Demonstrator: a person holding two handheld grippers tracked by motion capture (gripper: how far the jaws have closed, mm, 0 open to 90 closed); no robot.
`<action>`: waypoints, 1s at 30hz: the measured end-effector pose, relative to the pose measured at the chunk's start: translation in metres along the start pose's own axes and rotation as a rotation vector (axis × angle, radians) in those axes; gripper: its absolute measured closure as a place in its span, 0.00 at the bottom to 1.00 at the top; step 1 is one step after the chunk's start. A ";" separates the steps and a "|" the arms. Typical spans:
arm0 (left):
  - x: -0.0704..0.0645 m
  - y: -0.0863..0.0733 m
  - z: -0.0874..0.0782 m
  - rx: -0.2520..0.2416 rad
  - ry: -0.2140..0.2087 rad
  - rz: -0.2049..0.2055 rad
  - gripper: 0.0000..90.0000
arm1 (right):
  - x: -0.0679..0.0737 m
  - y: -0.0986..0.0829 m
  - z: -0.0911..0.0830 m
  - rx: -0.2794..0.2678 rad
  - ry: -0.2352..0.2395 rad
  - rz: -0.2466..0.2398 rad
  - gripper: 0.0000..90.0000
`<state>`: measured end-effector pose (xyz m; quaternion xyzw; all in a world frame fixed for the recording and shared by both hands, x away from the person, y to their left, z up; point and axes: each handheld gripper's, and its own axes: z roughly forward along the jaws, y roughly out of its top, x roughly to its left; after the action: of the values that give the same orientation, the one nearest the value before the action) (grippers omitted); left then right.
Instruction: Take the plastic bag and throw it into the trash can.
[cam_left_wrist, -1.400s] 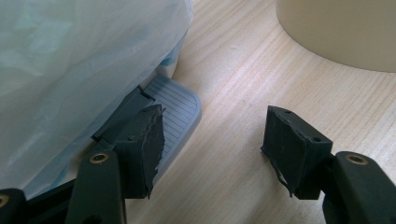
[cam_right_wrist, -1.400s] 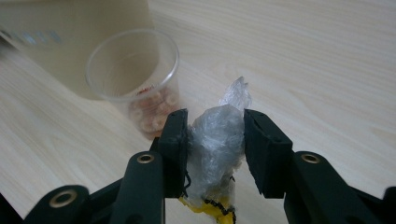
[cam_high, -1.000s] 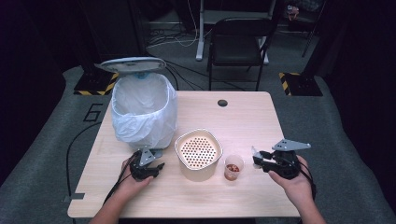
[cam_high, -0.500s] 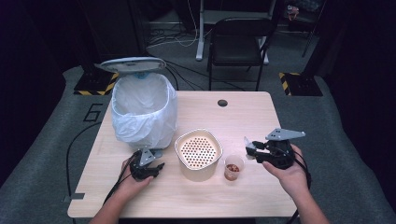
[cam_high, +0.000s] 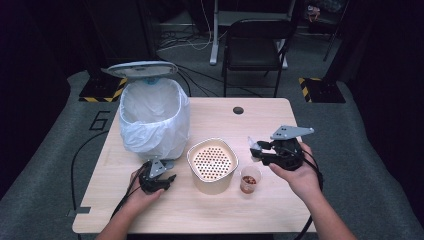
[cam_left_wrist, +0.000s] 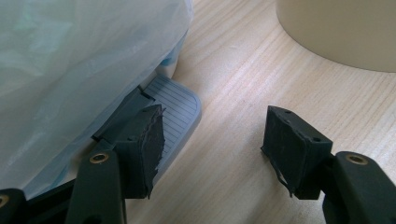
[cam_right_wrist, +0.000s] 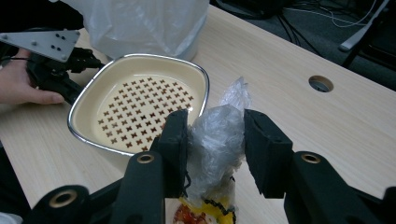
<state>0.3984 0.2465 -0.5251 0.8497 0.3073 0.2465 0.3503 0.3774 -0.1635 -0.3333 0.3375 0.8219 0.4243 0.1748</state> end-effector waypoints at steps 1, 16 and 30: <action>0.000 0.000 0.000 0.000 0.000 0.000 0.42 | 0.001 0.003 0.002 -0.001 0.004 -0.006 0.68; 0.000 0.000 0.000 0.001 0.000 0.001 0.42 | 0.017 0.041 0.020 -0.013 0.064 -0.057 0.68; 0.000 0.000 0.000 0.001 -0.001 0.002 0.42 | 0.037 0.076 0.054 -0.094 0.136 -0.079 0.68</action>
<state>0.3985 0.2466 -0.5250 0.8504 0.3063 0.2462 0.3499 0.4133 -0.0749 -0.3026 0.2667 0.8237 0.4770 0.1510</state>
